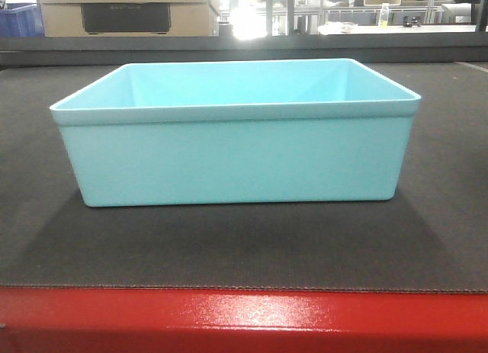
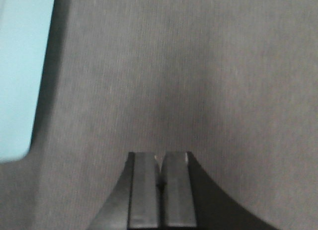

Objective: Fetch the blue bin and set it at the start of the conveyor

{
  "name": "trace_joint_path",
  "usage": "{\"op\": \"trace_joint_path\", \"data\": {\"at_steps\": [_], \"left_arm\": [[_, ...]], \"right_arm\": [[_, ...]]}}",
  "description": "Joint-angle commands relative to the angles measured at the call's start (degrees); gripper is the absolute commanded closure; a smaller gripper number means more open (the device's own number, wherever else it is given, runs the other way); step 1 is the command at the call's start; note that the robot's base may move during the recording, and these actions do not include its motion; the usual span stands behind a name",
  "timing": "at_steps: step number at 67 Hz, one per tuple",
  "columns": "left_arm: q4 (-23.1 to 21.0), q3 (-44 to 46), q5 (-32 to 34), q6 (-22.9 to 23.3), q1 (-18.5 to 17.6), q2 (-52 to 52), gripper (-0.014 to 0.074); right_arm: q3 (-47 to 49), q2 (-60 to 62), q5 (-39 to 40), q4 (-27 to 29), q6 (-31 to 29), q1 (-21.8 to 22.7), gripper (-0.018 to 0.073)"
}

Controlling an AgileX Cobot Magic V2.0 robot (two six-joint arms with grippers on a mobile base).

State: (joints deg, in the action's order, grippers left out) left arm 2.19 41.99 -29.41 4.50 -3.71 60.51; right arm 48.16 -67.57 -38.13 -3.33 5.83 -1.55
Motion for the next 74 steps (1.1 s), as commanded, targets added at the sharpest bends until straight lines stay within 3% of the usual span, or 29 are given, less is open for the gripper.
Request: {"op": "trace_joint_path", "data": {"at_steps": [1, 16, 39, 74], "left_arm": [[-0.23, -4.62, 3.04, -0.48, 0.12, -6.48, 0.0707], [-0.23, -11.21, 3.42, -0.48, 0.12, -24.36, 0.0707], [-0.23, -11.64, 3.40, -0.48, 0.12, -50.23, 0.0707], [-0.23, -11.64, 3.40, -0.48, 0.12, -54.99, 0.0707]], "right_arm": [[-6.16, 6.52, 6.08, -0.79, -0.38, 0.18, 0.0720], [-15.75, 25.06, 12.18, -0.79, -0.38, 0.18, 0.0721], [-17.09, 51.00, 14.12, -1.04, -0.38, 0.18, 0.0721], [-17.09, 54.53, 14.12, -1.04, -0.38, 0.18, 0.0721]]}}
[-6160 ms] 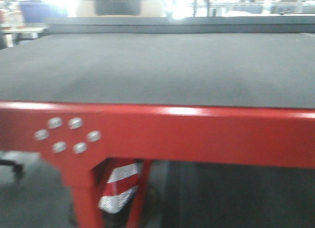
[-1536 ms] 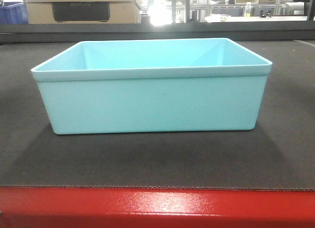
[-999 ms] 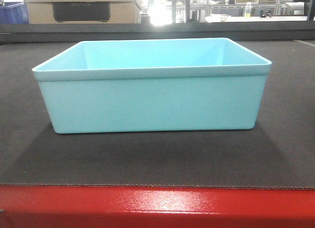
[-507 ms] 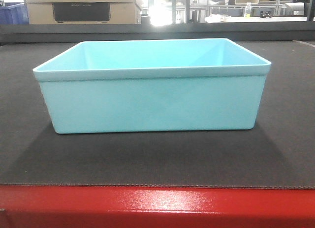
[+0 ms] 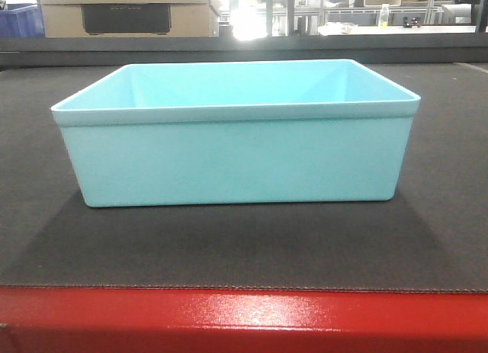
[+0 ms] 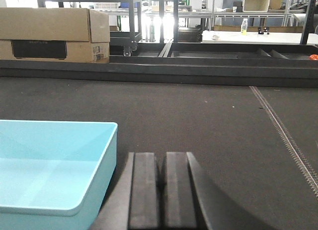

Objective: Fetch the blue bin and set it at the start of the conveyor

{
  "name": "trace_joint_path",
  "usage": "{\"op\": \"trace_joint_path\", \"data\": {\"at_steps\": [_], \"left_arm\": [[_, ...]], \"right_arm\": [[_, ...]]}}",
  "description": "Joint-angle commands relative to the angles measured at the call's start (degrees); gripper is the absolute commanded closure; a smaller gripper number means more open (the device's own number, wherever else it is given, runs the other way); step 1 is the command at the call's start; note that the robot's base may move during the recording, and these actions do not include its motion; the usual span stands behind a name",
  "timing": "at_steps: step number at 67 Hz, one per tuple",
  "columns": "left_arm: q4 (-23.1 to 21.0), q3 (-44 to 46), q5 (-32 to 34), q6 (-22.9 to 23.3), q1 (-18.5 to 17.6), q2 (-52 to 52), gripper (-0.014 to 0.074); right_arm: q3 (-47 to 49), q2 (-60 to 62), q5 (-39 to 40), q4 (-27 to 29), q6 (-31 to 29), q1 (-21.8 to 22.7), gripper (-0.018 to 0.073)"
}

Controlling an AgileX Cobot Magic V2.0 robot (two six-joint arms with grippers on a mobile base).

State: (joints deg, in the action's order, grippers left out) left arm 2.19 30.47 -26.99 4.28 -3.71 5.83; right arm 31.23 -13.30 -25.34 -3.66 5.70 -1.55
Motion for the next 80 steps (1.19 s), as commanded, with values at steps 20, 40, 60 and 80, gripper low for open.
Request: {"op": "trace_joint_path", "data": {"at_steps": [20, 40, 60, 80], "left_arm": [[-0.23, -0.12, 0.98, -0.26, 0.12, -0.30, 0.0707], [-0.35, -1.60, 1.18, -0.26, 1.91, -1.49, 0.0707], [-0.58, -22.87, 18.35, -0.26, 5.64, -5.83, 0.0707], [-1.05, -30.47, 23.54, -0.26, 5.75, -5.83, 0.0707]], "right_arm": [[-0.16, 0.26, 1.33, -0.71, -0.25, 0.18, 0.0721], [-0.16, 0.26, 1.33, -0.71, -0.25, 0.18, 0.0721], [-0.16, 0.39, 1.33, -0.71, -0.25, 0.18, 0.0721], [-0.16, 0.38, 1.40, -0.71, -0.25, 0.18, 0.0721]]}}
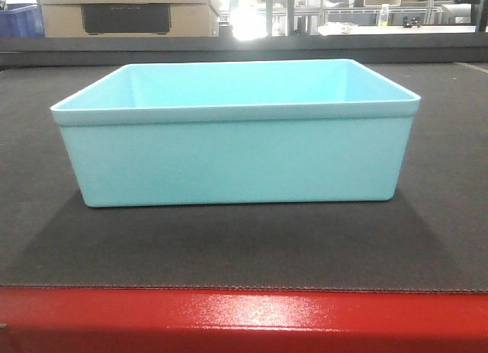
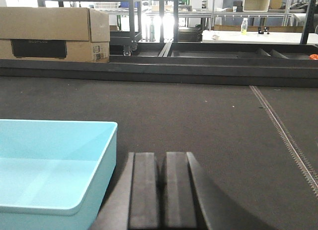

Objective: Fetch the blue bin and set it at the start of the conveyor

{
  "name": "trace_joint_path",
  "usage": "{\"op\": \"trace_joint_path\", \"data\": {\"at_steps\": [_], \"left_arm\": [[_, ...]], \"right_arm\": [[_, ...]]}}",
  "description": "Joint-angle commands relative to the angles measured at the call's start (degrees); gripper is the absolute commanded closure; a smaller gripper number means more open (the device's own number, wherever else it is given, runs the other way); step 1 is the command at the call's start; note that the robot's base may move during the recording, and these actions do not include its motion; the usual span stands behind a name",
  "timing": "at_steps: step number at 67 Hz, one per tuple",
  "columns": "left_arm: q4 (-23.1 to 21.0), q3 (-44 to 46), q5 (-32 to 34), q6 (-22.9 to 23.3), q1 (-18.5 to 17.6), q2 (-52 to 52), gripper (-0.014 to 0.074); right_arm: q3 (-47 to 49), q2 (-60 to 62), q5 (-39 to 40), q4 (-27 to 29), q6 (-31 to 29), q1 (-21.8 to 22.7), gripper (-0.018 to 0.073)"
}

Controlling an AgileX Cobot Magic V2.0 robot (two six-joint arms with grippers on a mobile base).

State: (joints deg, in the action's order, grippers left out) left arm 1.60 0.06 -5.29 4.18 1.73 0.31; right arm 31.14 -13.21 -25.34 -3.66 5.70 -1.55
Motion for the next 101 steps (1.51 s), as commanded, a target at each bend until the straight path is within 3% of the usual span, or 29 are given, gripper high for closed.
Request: {"op": "trace_joint_path", "data": {"at_steps": [1, 59, 63, 70, 74, 83, 101], "left_arm": [[-0.46, -0.06, 1.84, -0.16, 0.30, -0.31, 0.0707], [-0.46, -0.06, 1.84, -0.16, 0.30, -0.31, 0.0707], [-0.46, -0.06, 1.84, -0.16, 0.30, -0.31, 0.0707], [-0.46, -0.06, 1.84, -0.16, 0.30, -0.31, 0.0707], [-0.46, -0.06, 1.84, -0.16, 0.30, -0.31, 0.0707], [-0.46, -0.06, 1.84, -0.16, 0.30, -0.31, 0.0707], [-0.46, -0.06, 1.84, -0.16, 0.30, -0.31, 0.0707]], "right_arm": [[-0.07, 0.28, 1.40, -0.71, -0.25, 0.18, 0.0721], [-0.64, 0.90, 3.91, -0.15, -0.25, 0.18, 0.0721], [-2.03, 1.33, 4.42, -0.77, -0.60, 0.50, 0.0721], [-5.99, 2.54, 6.31, 5.09, -6.52, 4.53, 0.0721], [-8.88, 3.49, 6.31, 8.26, -6.52, 7.80, 0.0721], [-17.77, 6.81, 6.31, 9.51, -6.52, 12.95, 0.0721], [-31.14, 13.21, 6.31, 9.51, -6.52, 13.12, 0.0721]]}}
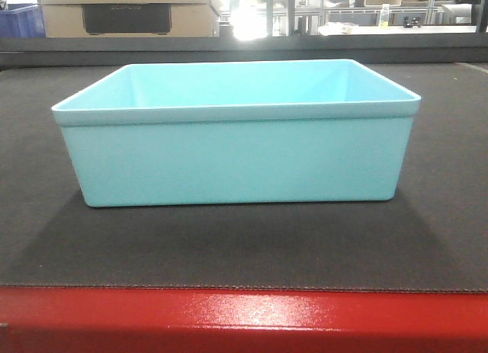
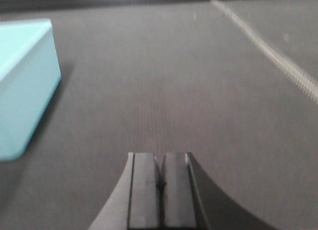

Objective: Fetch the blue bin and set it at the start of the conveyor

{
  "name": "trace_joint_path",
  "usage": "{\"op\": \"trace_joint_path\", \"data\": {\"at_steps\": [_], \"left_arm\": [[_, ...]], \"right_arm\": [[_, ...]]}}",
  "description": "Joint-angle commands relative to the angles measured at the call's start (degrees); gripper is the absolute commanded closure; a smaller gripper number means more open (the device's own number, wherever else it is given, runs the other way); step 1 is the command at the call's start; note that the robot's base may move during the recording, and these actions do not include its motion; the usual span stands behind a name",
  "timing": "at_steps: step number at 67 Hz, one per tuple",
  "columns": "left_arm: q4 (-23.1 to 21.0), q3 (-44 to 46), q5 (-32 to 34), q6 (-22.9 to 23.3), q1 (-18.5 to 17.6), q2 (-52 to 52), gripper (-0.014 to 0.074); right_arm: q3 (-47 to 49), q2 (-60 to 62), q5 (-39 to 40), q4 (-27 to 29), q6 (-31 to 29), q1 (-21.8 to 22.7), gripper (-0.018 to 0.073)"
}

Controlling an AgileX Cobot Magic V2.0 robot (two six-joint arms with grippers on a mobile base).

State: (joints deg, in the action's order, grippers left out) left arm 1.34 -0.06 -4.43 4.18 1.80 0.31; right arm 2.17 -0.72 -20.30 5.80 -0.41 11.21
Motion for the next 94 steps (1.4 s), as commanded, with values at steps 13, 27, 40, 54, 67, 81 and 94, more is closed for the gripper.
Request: {"op": "trace_joint_path", "data": {"at_steps": [13, 27, 40, 54, 67, 81, 94], "left_arm": [[-0.20, 0.06, 1.09, -0.16, 0.24, -0.31, 0.0707], [-0.20, 0.06, 1.09, -0.16, 0.24, -0.31, 0.0707], [-0.20, 0.06, 1.09, -0.16, 0.24, -0.31, 0.0707], [-0.20, 0.06, 1.09, -0.16, 0.24, -0.31, 0.0707], [-0.20, 0.06, 1.09, -0.16, 0.24, -0.31, 0.0707], [-0.20, 0.06, 1.09, -0.16, 0.24, -0.31, 0.0707], [-0.20, 0.06, 1.09, -0.16, 0.24, -0.31, 0.0707]], "right_arm": [[-2.17, 0.72, 1.27, 0.11, -0.41, 0.37, 0.0721], [-2.17, 0.72, 1.27, 0.11, -0.41, 0.37, 0.0721], [-2.17, 0.72, 1.27, 0.11, -0.41, 0.37, 0.0721], [-2.17, 0.72, 27.37, 0.11, -2.10, 0.37, 0.0721], [-2.17, 0.72, 27.37, 0.11, -2.10, 0.37, 0.0721], [-2.17, 0.72, 27.37, 0.11, -2.10, 0.37, 0.0721], [-2.17, 0.72, 27.37, 0.11, -2.10, 0.37, 0.0721]]}}
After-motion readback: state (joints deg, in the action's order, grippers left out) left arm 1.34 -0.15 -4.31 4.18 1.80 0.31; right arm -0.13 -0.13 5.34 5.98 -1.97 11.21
